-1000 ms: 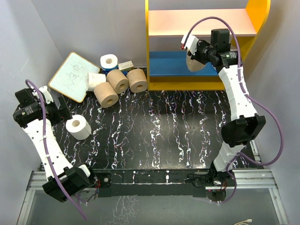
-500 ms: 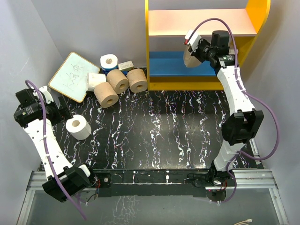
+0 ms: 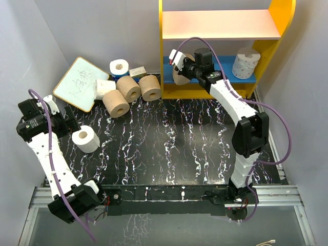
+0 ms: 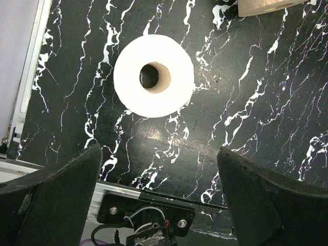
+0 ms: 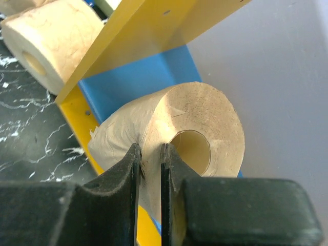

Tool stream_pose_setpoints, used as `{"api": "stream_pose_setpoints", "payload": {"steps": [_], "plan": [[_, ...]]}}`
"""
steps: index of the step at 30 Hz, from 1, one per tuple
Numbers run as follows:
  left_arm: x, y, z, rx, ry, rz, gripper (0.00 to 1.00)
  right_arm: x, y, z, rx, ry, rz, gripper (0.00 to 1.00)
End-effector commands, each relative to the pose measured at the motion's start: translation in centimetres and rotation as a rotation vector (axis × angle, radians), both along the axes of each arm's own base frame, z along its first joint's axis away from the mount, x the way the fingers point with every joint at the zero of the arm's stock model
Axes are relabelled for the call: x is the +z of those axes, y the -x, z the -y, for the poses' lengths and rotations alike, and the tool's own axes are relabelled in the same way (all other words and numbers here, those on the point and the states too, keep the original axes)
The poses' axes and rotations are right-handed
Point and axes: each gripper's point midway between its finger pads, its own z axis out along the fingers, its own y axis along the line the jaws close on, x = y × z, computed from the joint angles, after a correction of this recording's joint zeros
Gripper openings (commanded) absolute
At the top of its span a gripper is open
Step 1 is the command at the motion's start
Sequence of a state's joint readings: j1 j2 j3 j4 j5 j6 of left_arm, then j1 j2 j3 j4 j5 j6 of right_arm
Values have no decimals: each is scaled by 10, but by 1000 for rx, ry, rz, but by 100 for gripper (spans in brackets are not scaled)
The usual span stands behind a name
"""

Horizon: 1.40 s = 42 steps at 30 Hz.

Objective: Place and organize the paper towels onto the shelf

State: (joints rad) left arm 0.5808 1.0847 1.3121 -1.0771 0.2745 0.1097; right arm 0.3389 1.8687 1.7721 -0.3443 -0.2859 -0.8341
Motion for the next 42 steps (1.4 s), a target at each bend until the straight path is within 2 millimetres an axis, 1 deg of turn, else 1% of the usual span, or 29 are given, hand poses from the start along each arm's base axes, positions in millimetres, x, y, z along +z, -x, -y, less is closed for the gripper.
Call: {"api": "stream_pose_setpoints", "payload": {"steps": [1, 6, 11, 14, 20, 22, 24, 27, 28, 29, 30, 32, 33, 34, 35, 38, 42], "plan": [[4, 4, 5, 3, 6, 26, 95, 91, -30, -1, -56, -117, 268, 0], [4, 5, 6, 5, 5, 27, 95, 87, -43, -14, -45, -128, 272, 0], [3, 4, 5, 9, 8, 22, 95, 85, -53, -30, -44, -146, 274, 0], [2, 4, 4, 12, 14, 19, 95, 86, -53, -45, -30, -149, 286, 0], [1, 4, 4, 16, 21, 22, 95, 76, -56, -66, -22, -144, 289, 0], [1, 5, 3, 18, 23, 22, 96, 75, -56, -71, -21, -146, 290, 0], [1, 4, 4, 14, 25, 24, 96, 77, -58, -72, -34, -154, 301, 6], [1, 3, 5, 9, 35, 25, 97, 85, -60, -67, -77, -172, 325, 9], [0, 2, 6, 5, 44, 23, 97, 89, -59, -66, -82, -173, 333, 10], [1, 1, 9, -5, 57, 24, 98, 94, -57, -64, -85, -173, 344, 15], [1, -1, 12, -18, 78, 27, 98, 99, -54, -61, -86, -172, 358, 23], [4, -4, 20, -47, 126, 38, 98, 108, -46, -58, -78, -162, 384, 36], [5, -6, 23, -74, 135, 42, 98, 113, -42, -56, -70, -156, 396, 47], [6, -8, 23, -92, 142, 43, 98, 118, -37, -56, -62, -158, 404, 66], [6, -10, 24, -101, 153, 38, 98, 121, -34, -56, -52, -159, 406, 71], [6, -13, 22, -103, 163, 26, 98, 128, -24, -57, -27, -171, 395, 73], [6, -12, 22, -106, 159, 28, 98, 137, -13, -55, -21, -196, 386, 74]]}}
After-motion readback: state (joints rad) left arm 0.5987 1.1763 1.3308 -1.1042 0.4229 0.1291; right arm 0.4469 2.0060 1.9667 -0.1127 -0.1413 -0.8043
